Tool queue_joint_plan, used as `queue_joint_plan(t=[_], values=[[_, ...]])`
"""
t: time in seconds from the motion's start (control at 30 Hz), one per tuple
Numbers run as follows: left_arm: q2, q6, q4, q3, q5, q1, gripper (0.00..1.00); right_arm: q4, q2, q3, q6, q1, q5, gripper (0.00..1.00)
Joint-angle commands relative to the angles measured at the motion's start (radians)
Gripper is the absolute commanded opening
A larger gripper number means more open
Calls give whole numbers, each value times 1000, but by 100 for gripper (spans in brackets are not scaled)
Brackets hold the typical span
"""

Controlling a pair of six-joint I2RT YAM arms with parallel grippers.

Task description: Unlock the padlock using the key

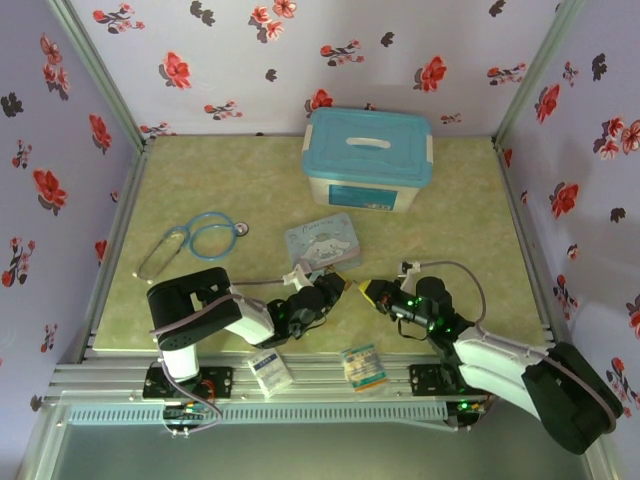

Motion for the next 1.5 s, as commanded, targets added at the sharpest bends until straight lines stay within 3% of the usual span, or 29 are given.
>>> queue_joint_plan(t=[0.0, 0.3, 1.2, 1.47], values=[[-22, -25, 43, -2, 1, -1, 0, -58, -19, -8, -34, -8, 19, 0], [-35, -28, 40, 4, 2, -4, 0, -72, -10, 18, -40, -7, 1, 0], [-45, -18, 31, 13, 1, -5, 0, 141, 188, 41, -9, 21, 9, 0], [-31, -27, 43, 10, -3, -6, 0, 23, 110, 46, -32, 41, 18, 0]])
